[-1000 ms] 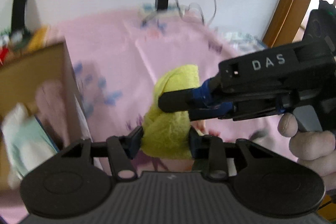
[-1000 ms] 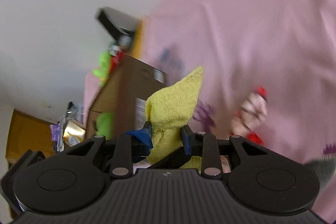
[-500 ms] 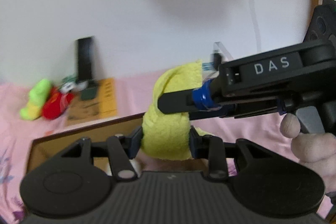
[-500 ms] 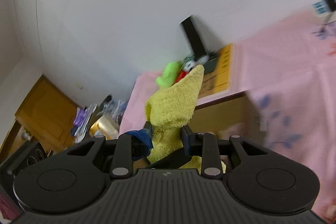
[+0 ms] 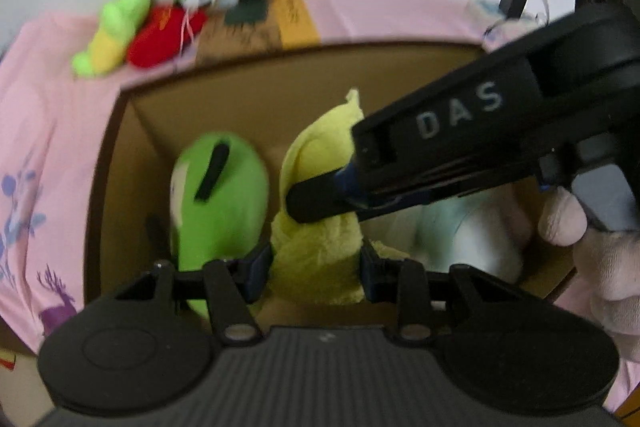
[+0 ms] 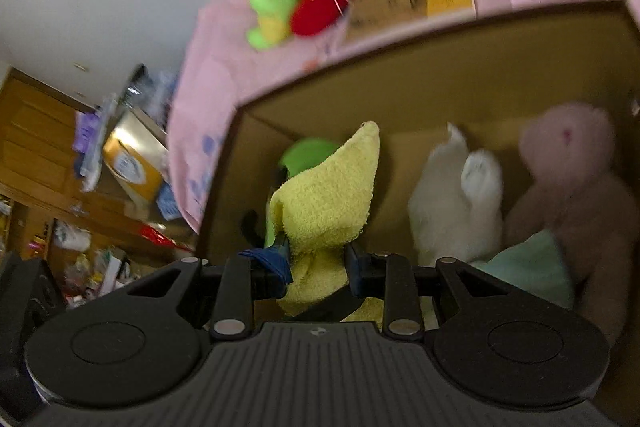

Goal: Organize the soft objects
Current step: 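Carry the yellow towel with the right gripper into the box, then open the right gripper to drop the yellow towel beside the green plush, then move the right gripper out of the box toward the red-and-white rope toy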

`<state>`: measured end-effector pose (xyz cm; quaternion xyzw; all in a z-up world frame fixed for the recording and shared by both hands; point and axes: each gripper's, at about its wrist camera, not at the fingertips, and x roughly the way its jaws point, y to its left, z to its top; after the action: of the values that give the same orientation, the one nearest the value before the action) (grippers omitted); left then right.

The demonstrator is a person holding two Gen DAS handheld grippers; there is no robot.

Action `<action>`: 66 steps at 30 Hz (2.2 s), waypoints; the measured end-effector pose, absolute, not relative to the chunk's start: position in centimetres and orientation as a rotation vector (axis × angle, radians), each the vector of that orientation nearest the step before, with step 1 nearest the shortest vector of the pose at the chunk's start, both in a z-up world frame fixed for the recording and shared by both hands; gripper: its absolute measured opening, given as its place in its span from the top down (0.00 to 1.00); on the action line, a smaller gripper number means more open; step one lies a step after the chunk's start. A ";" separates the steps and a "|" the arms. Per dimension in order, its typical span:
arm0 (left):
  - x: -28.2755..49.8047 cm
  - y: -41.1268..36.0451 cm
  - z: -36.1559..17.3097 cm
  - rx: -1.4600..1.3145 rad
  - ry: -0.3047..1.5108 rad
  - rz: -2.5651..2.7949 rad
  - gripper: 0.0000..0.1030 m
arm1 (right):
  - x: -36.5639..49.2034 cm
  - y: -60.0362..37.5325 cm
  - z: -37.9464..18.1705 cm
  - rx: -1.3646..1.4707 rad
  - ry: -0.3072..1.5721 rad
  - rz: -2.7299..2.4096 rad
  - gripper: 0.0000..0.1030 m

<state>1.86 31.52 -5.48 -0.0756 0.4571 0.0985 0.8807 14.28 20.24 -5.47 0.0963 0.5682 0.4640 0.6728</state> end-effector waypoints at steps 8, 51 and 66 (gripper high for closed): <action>1.2 32.1 -7.5 -0.132 1.026 0.179 0.50 | 13.6 22.7 -7.8 0.097 1.365 0.924 0.90; -4.8 23.6 0.2 -0.194 0.835 0.116 0.45 | 8.1 9.5 -0.3 0.237 1.026 1.013 0.85; -0.9 9.7 -2.8 -0.219 0.894 -0.182 0.41 | 12.4 -10.4 -6.8 0.298 1.114 0.595 0.85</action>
<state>-0.92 9.74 -2.84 -0.1054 0.4310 -0.0875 0.8919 12.37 -10.41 -6.81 0.1385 0.5187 0.2769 0.7969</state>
